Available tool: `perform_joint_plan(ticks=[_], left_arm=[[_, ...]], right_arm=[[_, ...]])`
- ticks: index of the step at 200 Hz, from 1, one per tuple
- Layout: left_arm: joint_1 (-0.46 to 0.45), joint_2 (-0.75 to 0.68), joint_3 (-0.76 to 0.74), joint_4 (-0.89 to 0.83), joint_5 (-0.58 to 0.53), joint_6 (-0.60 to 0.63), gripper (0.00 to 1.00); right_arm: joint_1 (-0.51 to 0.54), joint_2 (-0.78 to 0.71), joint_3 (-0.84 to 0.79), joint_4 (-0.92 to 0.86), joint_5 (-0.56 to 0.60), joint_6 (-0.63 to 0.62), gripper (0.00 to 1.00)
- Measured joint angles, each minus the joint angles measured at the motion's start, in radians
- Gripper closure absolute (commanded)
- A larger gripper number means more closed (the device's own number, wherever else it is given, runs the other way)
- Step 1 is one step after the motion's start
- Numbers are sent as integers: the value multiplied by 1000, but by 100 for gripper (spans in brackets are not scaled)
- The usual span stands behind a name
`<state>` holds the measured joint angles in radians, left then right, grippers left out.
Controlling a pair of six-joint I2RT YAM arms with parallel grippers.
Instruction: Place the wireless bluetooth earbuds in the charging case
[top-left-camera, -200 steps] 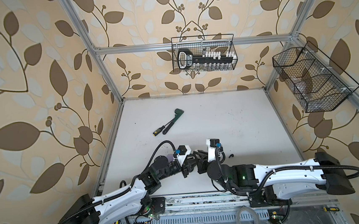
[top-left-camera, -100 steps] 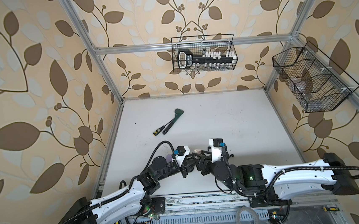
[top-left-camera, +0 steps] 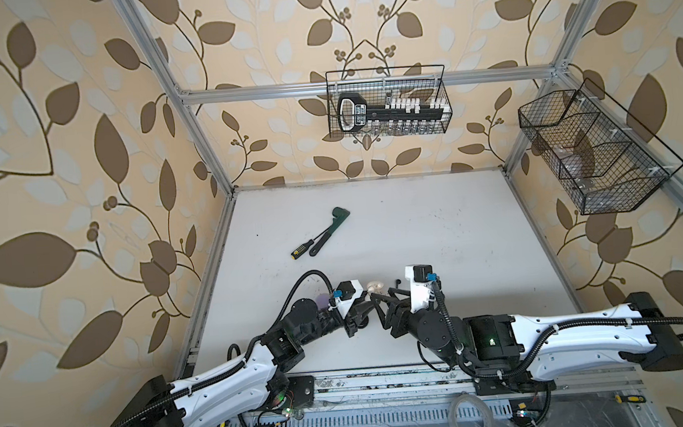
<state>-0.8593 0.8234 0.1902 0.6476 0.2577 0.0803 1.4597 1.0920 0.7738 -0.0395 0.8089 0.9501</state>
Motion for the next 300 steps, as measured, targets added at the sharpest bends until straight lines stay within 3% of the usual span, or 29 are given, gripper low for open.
perform_joint_plan(ticks=[52,105,134,252,300], left_arm=[[-59,-52,0,-48,-144,140,100],[-177,-16,1,-61,-342,261,100],[-195,0,10,-60,-397,288,100],[-196,11,13,-60,-426,306,100],[-196,6,13,-59,-431,306,100]], right_arm=[[-2,58,17,-31,11,23,40],[-36,106,67,-22,-2,21,44],[-49,128,69,-21,-6,23,48],[-89,161,69,-11,-40,41,56],[-93,168,69,-7,-55,43,67]])
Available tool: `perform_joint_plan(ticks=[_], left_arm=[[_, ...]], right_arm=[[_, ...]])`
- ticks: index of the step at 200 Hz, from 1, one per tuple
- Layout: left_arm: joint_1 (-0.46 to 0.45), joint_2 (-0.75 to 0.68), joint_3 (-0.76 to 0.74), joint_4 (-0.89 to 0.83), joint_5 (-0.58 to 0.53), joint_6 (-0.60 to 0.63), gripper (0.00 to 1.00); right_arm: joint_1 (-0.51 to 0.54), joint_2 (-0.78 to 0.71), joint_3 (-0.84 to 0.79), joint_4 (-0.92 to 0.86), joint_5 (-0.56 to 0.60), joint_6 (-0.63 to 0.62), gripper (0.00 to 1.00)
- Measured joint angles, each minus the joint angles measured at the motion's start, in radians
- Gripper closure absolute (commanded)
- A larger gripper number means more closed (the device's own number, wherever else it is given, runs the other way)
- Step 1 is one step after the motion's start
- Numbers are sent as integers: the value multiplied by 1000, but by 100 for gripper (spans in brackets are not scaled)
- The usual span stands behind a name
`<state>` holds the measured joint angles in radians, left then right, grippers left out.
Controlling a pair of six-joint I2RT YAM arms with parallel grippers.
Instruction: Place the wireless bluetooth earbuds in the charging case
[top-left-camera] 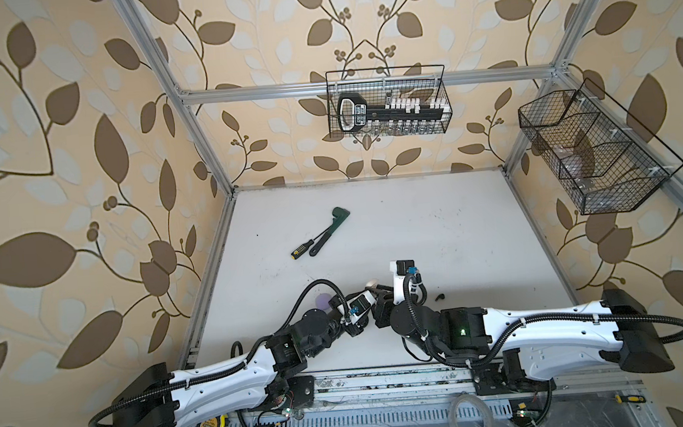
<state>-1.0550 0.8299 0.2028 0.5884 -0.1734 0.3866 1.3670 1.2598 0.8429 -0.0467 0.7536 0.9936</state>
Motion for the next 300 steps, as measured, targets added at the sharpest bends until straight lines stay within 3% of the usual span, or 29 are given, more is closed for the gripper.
perform_joint_plan(ticks=[83,160,221,249,300], left_arm=[[0,-54,-1,-18,-10,-1,100],[0,-58,-1,-11,-10,-1,100],[0,-55,-1,-9,-10,-1,100],[0,-55,-5,-9,-10,-1,100],[0,-62,-5,-19,-10,-27,100]], right_arm=[[0,0,-1,31,-14,2,71],[0,-4,-2,34,-24,-24,59],[-27,-4,1,30,-30,-34,62],[-31,-3,1,33,-43,-34,71],[-27,-3,0,44,-55,-32,76]])
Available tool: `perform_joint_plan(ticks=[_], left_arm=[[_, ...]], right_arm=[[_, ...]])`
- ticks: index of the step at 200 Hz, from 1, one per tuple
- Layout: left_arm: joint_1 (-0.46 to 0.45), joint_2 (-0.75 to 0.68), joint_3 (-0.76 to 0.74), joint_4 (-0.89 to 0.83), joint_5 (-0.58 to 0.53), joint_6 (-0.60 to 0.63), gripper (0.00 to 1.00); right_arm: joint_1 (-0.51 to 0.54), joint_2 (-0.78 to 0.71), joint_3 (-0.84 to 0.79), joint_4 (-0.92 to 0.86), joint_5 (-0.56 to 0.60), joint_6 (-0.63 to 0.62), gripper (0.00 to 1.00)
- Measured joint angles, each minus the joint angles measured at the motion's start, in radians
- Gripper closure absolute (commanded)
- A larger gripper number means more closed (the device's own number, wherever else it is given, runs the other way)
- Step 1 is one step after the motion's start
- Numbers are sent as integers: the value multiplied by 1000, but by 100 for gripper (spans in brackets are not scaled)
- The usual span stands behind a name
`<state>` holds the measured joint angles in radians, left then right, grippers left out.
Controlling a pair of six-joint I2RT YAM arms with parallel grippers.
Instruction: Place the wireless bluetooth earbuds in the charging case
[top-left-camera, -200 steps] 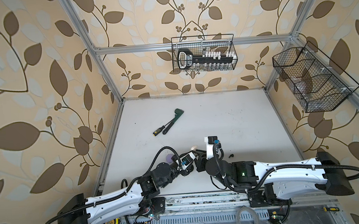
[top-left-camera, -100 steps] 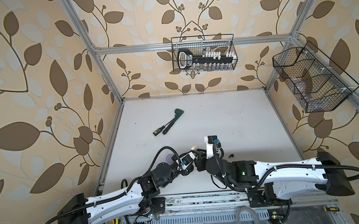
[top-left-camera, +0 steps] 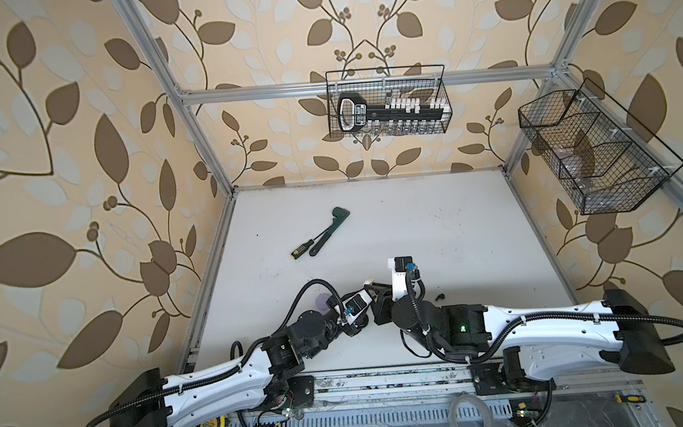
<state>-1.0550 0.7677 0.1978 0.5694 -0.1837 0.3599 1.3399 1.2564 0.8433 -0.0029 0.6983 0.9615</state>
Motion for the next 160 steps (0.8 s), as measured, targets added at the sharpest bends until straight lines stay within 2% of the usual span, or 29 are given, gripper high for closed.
perform_joint_plan(ticks=[75,113,160], left_arm=[[-6,-16,2,-35,2,-49,100],[-2,-20,27,-96,28,-80,100],[68,-25,87,-178,174,-136,100]], right_arm=[[13,0,-10,11,2,-14,89],[20,-14,-42,50,5,-71,92],[23,-65,-105,149,0,-173,95]])
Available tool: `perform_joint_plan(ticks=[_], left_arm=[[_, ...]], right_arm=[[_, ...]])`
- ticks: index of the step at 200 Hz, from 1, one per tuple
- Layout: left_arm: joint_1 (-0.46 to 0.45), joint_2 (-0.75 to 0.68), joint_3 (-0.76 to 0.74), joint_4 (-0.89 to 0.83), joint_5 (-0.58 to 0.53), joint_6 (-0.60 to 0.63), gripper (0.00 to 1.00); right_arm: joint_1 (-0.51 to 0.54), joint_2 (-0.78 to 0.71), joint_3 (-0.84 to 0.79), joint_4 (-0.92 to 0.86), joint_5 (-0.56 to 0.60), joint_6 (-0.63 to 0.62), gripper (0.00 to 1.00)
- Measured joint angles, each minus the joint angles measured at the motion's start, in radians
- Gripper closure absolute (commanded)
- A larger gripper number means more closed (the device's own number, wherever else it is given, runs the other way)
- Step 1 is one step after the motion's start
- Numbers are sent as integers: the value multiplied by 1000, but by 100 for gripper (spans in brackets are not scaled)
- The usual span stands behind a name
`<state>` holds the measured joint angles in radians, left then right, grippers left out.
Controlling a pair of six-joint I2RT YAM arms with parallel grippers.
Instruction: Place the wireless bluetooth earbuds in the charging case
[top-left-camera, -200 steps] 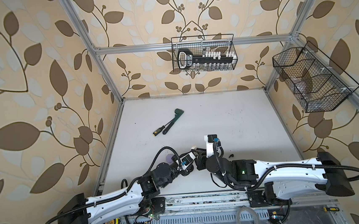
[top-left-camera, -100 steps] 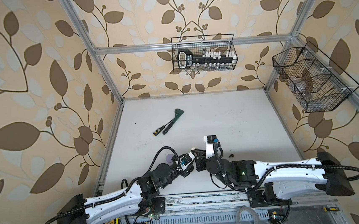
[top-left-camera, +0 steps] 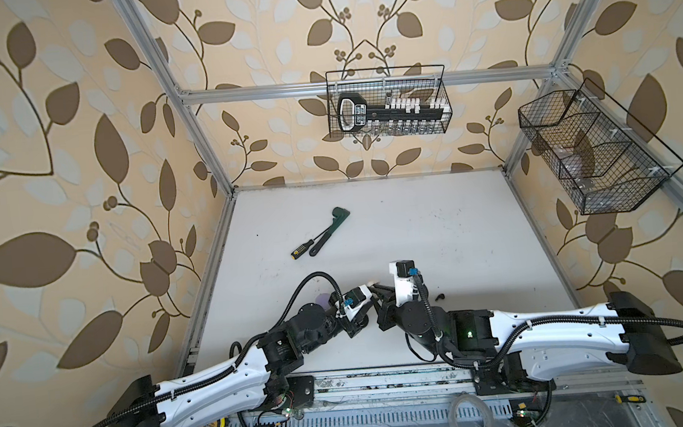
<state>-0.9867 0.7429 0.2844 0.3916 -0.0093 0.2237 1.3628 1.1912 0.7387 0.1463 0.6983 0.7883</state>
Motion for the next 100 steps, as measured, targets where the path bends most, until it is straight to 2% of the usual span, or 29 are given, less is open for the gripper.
perform_joint_plan(ticks=[50,100], left_arm=[[49,-28,4,-44,146,-46,100],[72,-49,21,-95,268,-74,100]], right_arm=[[-2,-56,-91,117,-66,-102,99],[7,-126,-183,222,-134,-200,99]])
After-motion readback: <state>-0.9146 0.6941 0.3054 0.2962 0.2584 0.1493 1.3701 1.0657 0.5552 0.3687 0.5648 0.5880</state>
